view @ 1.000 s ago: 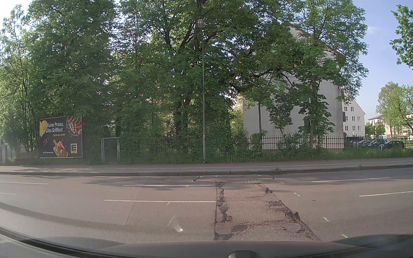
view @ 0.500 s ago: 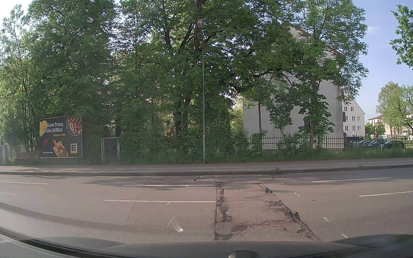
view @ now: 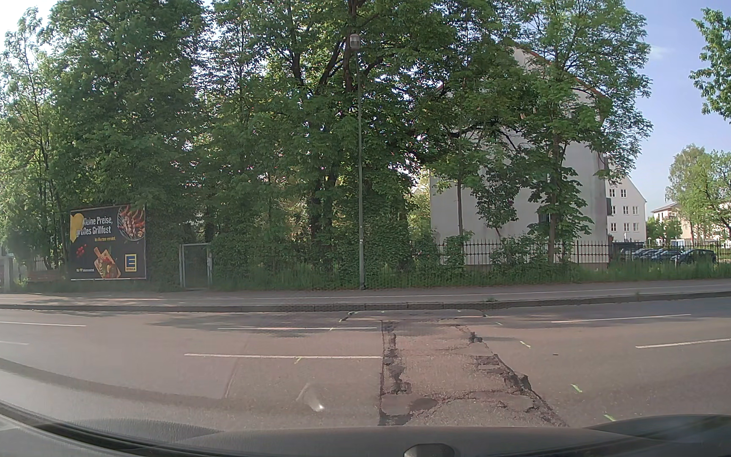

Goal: Follow the waypoints while adhering to traffic rules and regulations

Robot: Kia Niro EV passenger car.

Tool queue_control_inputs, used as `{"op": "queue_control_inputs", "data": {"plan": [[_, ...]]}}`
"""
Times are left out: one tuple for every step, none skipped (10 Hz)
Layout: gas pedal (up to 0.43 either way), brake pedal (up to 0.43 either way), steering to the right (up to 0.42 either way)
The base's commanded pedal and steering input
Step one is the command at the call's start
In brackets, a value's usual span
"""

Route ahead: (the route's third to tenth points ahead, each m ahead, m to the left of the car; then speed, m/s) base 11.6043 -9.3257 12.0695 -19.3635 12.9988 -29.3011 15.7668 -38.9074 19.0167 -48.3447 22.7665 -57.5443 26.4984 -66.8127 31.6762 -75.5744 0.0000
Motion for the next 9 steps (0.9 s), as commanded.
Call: {"op": "queue_control_inputs", "data": {"plan": [[0.000,0.220,0.005],[0.000,0.220,0.005],[0.000,0.213,0.005],[0.000,0.183,0.003],[0.000,0.085,0.001],[0.000,0.000,-0.003],[0.000,0.000,-0.009],[0.000,0.000,-0.015],[0.000,0.000,-0.020]]}}
